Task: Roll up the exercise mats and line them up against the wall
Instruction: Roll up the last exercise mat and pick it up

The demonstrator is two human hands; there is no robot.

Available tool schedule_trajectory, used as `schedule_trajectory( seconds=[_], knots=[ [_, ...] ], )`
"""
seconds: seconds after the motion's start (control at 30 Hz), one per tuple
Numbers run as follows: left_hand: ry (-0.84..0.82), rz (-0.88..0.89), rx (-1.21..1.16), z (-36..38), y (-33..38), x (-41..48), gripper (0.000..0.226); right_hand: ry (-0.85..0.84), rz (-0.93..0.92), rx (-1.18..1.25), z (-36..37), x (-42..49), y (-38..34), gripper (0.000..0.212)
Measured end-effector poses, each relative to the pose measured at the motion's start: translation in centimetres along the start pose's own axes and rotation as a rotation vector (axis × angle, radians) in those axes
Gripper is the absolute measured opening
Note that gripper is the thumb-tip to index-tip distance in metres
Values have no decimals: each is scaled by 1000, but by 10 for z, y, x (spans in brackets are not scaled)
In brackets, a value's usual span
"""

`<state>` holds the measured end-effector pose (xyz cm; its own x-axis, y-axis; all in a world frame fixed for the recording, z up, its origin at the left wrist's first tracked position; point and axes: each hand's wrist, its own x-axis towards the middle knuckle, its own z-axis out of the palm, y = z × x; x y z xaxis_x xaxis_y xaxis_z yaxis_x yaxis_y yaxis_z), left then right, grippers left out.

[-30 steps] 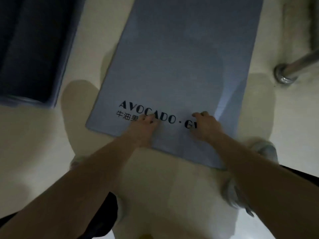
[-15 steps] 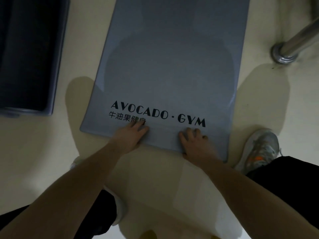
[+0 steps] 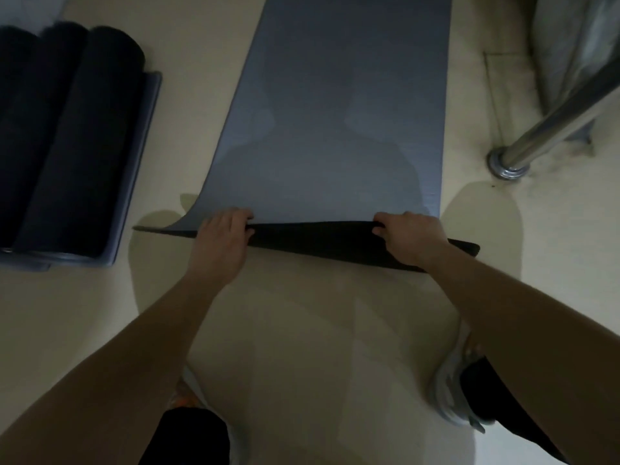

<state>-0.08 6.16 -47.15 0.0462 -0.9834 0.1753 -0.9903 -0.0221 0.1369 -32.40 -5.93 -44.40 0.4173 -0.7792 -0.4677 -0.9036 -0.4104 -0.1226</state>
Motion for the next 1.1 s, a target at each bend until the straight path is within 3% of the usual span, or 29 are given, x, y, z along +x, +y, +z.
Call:
schedule_trajectory(
  seconds=[0.17,0.27,0.4,0.53,0.63,0.77,0.9,1.0,1.1],
  knots=[
    [78,-39,172,22,-12,52,17,267,88,33,15,36,-1,24],
    [30,-71,116,53,-17,55,24,399,34,-45,34,47,-8,26],
    [-231,-87,-105,87,-30,19,58,294,-20,-103,77,33,-15,33],
    [-448,81,-49,97,-45,-16,82,76,-11,-125,130,12,-21,86],
    [-451,130,-5,106,-48,-17,77,-1,-21,-166,146,15,-21,94],
    [-363,220,21,98,-46,-12,64,-84,-87,-74,124,20,-19,65],
    [-482,60,-7,66,-29,13,64,-151,-79,54,78,18,10,48],
    [-676,12,38,55,-5,45,48,-250,45,158,50,32,32,67],
    [-848,-44,-15,65,3,71,52,-344,114,216,36,60,41,91]
  ],
)
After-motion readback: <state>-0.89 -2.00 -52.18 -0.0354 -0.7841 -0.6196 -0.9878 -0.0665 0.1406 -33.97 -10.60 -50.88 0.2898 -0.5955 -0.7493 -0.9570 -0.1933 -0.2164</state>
